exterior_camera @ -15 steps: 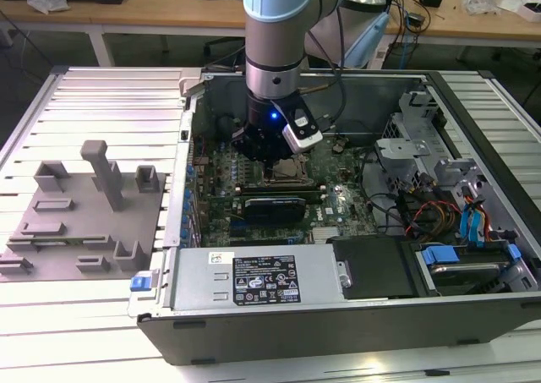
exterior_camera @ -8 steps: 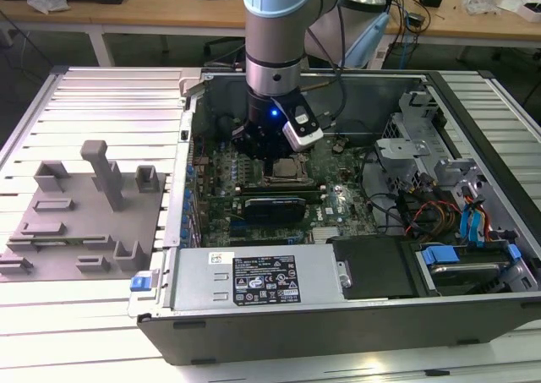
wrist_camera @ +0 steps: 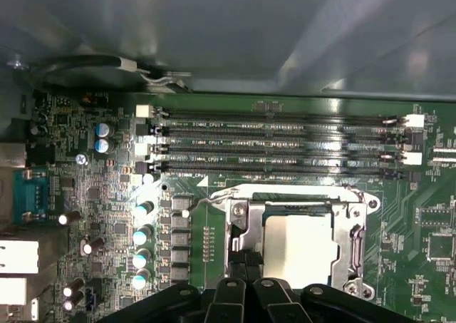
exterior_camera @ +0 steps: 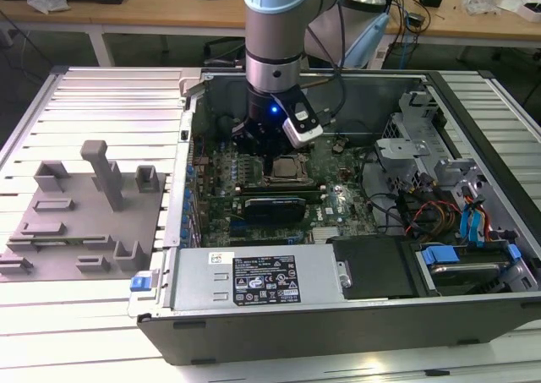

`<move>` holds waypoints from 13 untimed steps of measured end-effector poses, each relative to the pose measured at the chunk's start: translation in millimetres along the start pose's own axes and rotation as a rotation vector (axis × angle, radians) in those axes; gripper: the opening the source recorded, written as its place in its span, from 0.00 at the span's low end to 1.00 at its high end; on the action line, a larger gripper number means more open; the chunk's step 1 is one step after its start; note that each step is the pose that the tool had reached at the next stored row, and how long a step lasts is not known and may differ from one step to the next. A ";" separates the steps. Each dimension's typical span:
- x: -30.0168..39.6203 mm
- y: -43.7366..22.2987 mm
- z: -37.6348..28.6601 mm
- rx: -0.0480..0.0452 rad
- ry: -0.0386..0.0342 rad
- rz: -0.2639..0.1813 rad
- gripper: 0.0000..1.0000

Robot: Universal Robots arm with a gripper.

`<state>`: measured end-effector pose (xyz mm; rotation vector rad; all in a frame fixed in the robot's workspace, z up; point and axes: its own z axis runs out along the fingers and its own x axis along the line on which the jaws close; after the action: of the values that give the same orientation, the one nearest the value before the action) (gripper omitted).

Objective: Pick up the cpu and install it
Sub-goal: 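Close the cpu cover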

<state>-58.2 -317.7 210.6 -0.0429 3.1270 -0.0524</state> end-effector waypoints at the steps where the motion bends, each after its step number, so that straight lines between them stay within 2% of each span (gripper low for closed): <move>1: -0.1 1.7 0.0 0.0000 -0.0001 0.000 0.11; 13: -0.2 8.3 5.3 -0.0011 -0.0015 0.000 0.11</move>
<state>-58.2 -309.6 205.0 -0.0427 3.1256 -0.0506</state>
